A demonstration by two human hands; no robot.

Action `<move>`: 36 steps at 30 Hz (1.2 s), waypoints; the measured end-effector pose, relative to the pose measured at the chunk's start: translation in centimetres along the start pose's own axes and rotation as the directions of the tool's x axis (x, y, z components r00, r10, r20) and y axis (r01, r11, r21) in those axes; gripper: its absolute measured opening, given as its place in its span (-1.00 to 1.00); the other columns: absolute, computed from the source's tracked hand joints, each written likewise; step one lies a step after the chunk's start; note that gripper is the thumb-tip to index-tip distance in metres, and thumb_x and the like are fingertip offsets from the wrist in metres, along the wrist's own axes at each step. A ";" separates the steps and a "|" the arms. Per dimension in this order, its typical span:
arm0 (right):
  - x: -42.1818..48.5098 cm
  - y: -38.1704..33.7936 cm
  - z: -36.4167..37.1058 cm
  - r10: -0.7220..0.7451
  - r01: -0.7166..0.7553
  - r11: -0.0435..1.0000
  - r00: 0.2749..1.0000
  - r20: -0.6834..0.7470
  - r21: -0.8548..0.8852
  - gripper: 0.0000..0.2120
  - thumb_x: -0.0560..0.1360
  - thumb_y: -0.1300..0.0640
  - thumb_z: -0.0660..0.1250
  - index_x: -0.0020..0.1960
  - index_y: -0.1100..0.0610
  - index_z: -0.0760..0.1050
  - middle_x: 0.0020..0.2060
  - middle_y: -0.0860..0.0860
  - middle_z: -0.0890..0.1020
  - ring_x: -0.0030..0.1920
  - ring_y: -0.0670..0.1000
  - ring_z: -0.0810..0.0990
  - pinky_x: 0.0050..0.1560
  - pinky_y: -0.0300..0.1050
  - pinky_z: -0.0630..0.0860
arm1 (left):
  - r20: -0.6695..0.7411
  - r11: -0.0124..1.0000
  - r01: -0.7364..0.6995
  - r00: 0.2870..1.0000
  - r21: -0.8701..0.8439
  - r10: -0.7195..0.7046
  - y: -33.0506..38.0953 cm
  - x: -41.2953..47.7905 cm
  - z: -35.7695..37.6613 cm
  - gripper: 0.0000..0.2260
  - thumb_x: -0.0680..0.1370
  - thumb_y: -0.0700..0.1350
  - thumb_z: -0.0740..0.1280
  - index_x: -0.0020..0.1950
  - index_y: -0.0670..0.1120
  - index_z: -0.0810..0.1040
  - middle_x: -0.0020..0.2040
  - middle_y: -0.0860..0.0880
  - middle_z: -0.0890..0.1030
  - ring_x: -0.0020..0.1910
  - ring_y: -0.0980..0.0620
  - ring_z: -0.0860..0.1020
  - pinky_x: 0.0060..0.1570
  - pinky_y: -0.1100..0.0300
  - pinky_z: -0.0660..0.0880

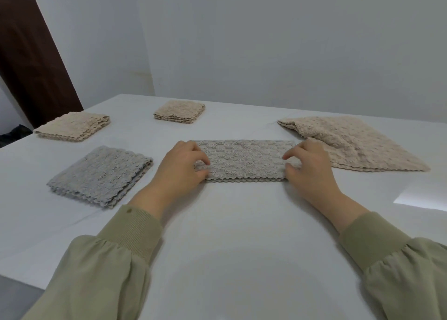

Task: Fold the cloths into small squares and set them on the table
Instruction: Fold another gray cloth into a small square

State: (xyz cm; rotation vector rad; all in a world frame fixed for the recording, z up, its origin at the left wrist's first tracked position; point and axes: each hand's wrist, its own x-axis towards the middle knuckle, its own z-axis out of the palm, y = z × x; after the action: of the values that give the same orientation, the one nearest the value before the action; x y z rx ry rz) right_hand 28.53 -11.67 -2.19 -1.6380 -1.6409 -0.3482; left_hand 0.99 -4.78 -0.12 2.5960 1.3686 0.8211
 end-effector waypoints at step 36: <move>4.3 -5.9 5.0 0.168 -0.180 0.983 0.949 0.265 0.020 -0.66 0.56 0.23 0.10 0.30 0.22 0.43 0.21 0.13 0.53 0.25 0.13 0.43 0.25 -0.03 0.33 | -0.034 0.978 0.141 0.990 0.154 -0.137 3.8 5.2 5.1 -0.66 0.62 -0.12 0.05 0.34 -0.08 0.45 0.35 -0.02 0.46 0.42 -0.09 0.23 0.36 -0.03 0.22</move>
State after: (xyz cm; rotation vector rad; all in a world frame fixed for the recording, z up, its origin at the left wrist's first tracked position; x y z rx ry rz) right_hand 21.95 -5.99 -0.71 -1.8417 -1.6639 -0.0039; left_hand 8.69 -2.11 -1.12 2.5717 1.6625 0.7535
